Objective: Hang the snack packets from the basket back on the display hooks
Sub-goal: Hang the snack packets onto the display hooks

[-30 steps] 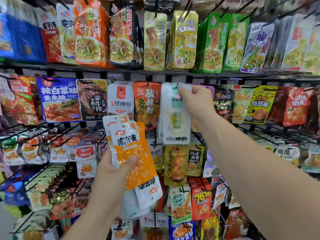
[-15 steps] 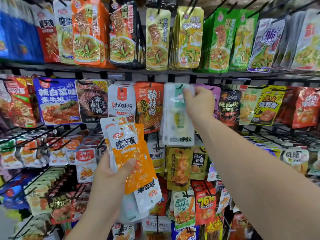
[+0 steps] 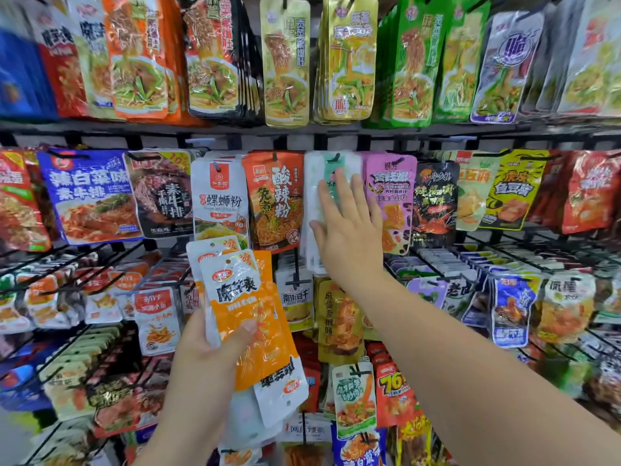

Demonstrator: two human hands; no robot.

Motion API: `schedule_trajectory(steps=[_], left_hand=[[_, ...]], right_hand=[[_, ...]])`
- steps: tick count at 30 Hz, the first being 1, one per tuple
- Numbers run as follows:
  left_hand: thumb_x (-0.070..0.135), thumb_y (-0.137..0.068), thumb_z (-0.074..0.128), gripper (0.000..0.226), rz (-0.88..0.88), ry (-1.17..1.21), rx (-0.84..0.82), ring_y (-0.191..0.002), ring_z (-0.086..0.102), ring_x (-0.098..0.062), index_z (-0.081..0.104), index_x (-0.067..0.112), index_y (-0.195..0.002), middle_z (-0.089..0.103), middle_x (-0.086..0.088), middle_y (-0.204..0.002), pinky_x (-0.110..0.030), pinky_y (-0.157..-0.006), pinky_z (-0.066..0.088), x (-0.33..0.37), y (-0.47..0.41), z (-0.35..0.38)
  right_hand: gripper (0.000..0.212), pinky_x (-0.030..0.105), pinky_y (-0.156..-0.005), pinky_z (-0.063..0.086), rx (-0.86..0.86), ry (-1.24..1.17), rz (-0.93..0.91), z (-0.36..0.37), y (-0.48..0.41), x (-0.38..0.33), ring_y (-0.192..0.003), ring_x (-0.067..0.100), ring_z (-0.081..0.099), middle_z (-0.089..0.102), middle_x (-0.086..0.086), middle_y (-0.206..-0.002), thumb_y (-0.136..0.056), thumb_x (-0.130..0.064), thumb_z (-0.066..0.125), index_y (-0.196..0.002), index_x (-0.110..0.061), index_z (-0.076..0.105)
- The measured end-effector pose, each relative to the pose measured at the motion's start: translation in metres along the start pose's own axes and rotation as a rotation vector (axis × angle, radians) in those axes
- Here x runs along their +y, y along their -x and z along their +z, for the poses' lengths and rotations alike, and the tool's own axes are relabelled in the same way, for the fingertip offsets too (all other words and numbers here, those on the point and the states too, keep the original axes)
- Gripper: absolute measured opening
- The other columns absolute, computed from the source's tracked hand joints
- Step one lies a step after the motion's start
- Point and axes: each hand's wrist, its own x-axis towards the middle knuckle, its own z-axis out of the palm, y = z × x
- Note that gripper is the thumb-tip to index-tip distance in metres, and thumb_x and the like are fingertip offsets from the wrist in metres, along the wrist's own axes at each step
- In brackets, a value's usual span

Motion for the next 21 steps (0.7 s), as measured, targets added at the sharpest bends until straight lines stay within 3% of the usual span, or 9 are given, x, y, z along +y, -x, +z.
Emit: schedule_trajectory(steps=[3,6,11,13,17,21], left_hand=[[0.016,-0.094,0.073,0.032,-0.003,-0.004,0.0,-0.099,0.078,-0.023,0.066,0.029,-0.123,0.08,0.002,-0.11,-0.051,-0.086,0.061,-0.001,0.001,0.001],[0.014,-0.094,0.072,0.033,0.001,0.005,-0.005,-0.098,0.078,-0.022,0.067,0.027,-0.123,0.08,0.001,-0.11,-0.047,-0.082,0.061,-0.001,0.0,0.002],[0.012,-0.094,0.072,0.032,0.008,0.023,-0.013,-0.092,0.078,-0.017,0.067,0.026,-0.123,0.08,0.001,-0.107,-0.03,-0.064,0.063,0.001,-0.001,0.006],[0.013,-0.094,0.072,0.032,0.012,0.028,-0.023,-0.095,0.078,-0.02,0.067,0.027,-0.123,0.08,0.001,-0.108,-0.036,-0.069,0.064,0.003,0.0,0.007],[0.015,-0.093,0.073,0.035,0.011,0.035,-0.047,-0.102,0.077,-0.025,0.067,0.028,-0.125,0.079,0.001,-0.112,-0.055,-0.089,0.06,0.006,0.006,0.006],[0.013,-0.094,0.072,0.038,0.005,0.046,-0.059,-0.104,0.077,-0.025,0.065,0.027,-0.129,0.079,0.001,-0.113,-0.056,-0.092,0.06,0.007,0.012,0.008]], right_hand=[[0.062,0.057,-0.127,0.011,-0.11,0.081,-0.016,0.001,-0.003,0.003,-0.16,0.032,0.008,0.011,0.008,-0.173,-0.109,-0.043,0.041,-0.165,-0.026,0.022],[0.062,0.058,-0.126,0.0,-0.216,0.113,-0.003,0.002,-0.013,0.003,-0.16,0.029,-0.005,-0.006,0.005,-0.174,-0.111,-0.045,0.028,-0.166,-0.029,0.004],[0.061,0.064,-0.123,-0.012,-0.321,0.155,0.016,0.006,-0.024,0.003,-0.159,0.031,-0.014,-0.018,0.004,-0.172,-0.111,-0.044,0.017,-0.164,-0.031,-0.01],[0.061,0.064,-0.122,-0.015,-0.345,0.173,0.013,0.005,-0.024,0.002,-0.158,0.031,-0.016,-0.02,0.003,-0.172,-0.111,-0.043,0.016,-0.164,-0.031,-0.013],[0.062,0.062,-0.121,-0.015,-0.336,0.154,0.002,-0.005,-0.019,0.001,-0.159,0.03,-0.012,-0.014,0.003,-0.173,-0.111,-0.042,0.022,-0.165,-0.029,-0.006],[0.057,0.057,-0.127,0.001,-0.152,-0.129,0.022,-0.029,0.004,-0.005,-0.159,0.034,0.006,0.012,0.009,-0.173,-0.108,-0.035,0.037,-0.162,-0.02,0.029]])
